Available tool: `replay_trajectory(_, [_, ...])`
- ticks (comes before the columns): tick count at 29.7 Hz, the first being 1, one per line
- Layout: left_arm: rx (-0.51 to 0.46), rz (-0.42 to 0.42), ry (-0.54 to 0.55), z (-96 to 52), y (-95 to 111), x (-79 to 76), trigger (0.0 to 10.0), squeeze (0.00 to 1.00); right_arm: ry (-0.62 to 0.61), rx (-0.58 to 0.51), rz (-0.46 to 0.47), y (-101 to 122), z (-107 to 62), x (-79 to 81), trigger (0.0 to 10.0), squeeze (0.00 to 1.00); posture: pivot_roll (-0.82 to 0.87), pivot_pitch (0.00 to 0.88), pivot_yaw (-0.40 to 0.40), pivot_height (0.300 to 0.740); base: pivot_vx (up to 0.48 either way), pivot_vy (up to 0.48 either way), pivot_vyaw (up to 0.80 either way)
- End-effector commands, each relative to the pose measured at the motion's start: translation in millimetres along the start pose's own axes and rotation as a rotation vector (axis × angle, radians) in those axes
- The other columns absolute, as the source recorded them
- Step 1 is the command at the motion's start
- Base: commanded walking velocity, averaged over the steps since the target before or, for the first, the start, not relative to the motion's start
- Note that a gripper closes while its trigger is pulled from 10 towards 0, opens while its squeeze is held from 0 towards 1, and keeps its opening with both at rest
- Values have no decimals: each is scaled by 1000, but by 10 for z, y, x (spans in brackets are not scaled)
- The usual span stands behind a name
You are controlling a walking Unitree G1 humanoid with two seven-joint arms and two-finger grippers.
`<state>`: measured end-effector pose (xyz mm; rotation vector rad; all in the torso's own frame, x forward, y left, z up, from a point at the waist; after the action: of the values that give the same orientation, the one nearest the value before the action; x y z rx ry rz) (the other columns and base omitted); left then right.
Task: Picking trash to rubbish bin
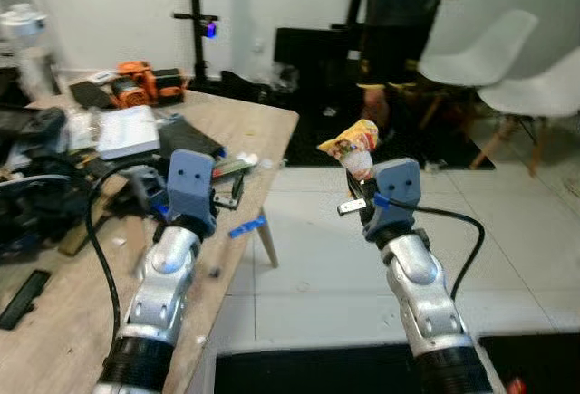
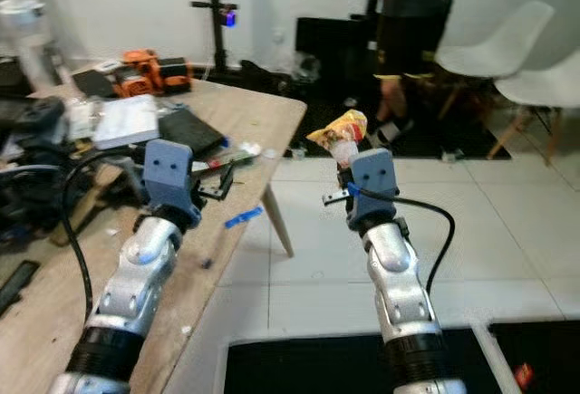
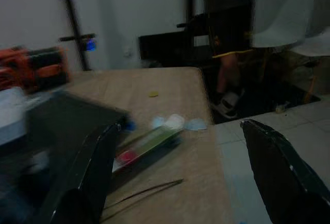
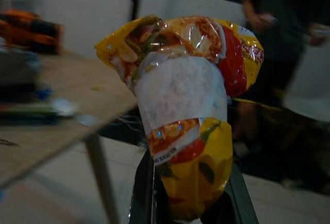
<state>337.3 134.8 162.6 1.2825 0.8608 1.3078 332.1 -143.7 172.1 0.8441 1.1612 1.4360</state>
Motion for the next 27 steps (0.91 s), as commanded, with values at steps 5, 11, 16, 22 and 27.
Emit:
replay_trajectory(5, [-16, -4, -7, 17, 38, -30, 10000, 0, -13, -7, -8, 24, 4, -46, 10000, 0, -98, 45, -28, 740, 0, 0, -800])
replay_trajectory(11, [-15, -2, -5, 15, 38, -25, 10000, 0, -11, 2, -3, -3, -23, -25, 10000, 0, -97, 48, -31, 740, 0, 0, -800])
replay_trajectory(16, [-10, 2, -7, 5, 26, -23, 10000, 0, -8, 7, -3, -16, -26, -16, 10000, 0, -97, 53, -30, 740, 0, 0, -800])
replay_trajectory(22, [-7, 3, -9, 4, 23, -21, 10000, 0, -17, 12, -3, -24, -29, -37, 10000, 0, -96, 57, -28, 740, 0, 0, -800])
replay_trajectory(27, [-6, 1, -9, 7, 23, -19, 10000, 0, -20, 16, 0, -31, -37, -35, 10000, 0, -98, 63, -27, 740, 0, 0, -800])
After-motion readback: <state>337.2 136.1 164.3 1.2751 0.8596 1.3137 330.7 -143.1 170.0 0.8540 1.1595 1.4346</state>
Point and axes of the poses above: a point about 5 cm out from each wrist's last joint towards the gripper, its own z axis pointing out of the wrist towards the gripper, its own y axis along the axis of the wrist's last joint, x = y × z, the point moved 1 cm from there along z, pointing out of the wrist towards the gripper, and after that the axes turned 6 degrees about z, right-handed, at the moved point
